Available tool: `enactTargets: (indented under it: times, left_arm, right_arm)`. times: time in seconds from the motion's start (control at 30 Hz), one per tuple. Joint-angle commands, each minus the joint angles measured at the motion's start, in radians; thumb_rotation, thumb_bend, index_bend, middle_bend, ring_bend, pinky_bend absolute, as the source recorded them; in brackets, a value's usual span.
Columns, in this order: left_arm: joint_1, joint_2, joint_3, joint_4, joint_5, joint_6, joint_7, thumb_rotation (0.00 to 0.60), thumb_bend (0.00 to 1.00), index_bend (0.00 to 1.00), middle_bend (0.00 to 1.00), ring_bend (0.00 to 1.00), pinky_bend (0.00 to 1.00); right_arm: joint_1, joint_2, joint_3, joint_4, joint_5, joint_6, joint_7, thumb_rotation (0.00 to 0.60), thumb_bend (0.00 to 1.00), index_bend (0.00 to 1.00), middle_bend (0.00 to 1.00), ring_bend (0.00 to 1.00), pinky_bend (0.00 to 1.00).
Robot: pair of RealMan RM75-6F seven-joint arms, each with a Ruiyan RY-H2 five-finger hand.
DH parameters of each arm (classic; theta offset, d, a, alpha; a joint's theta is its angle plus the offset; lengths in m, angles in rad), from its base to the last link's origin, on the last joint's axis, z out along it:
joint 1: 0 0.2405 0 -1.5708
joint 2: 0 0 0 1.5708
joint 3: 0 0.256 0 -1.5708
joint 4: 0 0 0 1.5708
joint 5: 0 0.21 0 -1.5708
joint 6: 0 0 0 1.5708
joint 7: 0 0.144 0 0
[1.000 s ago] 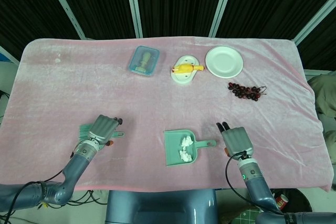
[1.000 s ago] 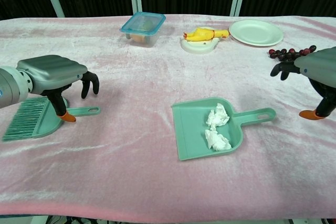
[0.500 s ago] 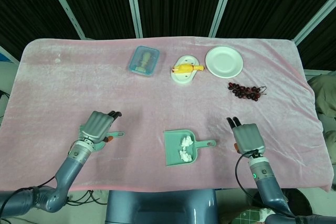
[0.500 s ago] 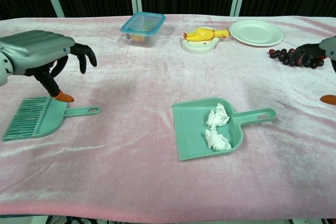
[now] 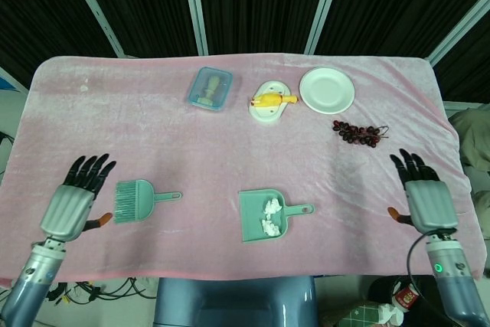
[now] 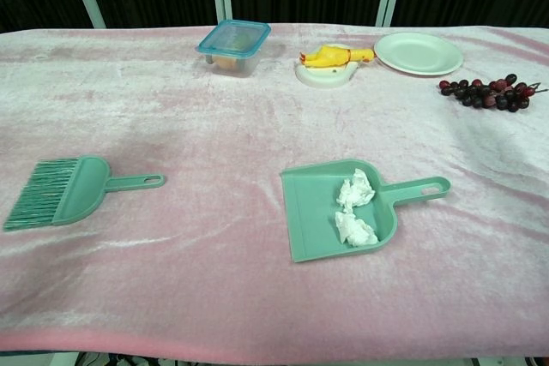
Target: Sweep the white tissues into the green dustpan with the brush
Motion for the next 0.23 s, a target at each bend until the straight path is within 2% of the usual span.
enactTargets:
  times: [0.03, 0.23]
  left_arm:
    - [0.081, 0.033, 0.017, 0.062, 0.012, 0.074, -0.057, 0.600, 0.04, 0.00, 0.00, 0.00, 0.00]
    - [0.169, 0.024, -0.002, 0.153, 0.019, 0.156, -0.122, 0.600, 0.04, 0.00, 0.00, 0.00, 0.00]
  right_arm:
    - [-0.086, 0.044, -0.020, 0.054, -0.064, 0.070, 0.091, 0.600, 0.04, 0.00, 0.00, 0.00, 0.18]
    - [-0.171, 0.004, -0.015, 0.126, -0.100, 0.153, 0.161, 0.600, 0.04, 0.00, 0.00, 0.00, 0.18]
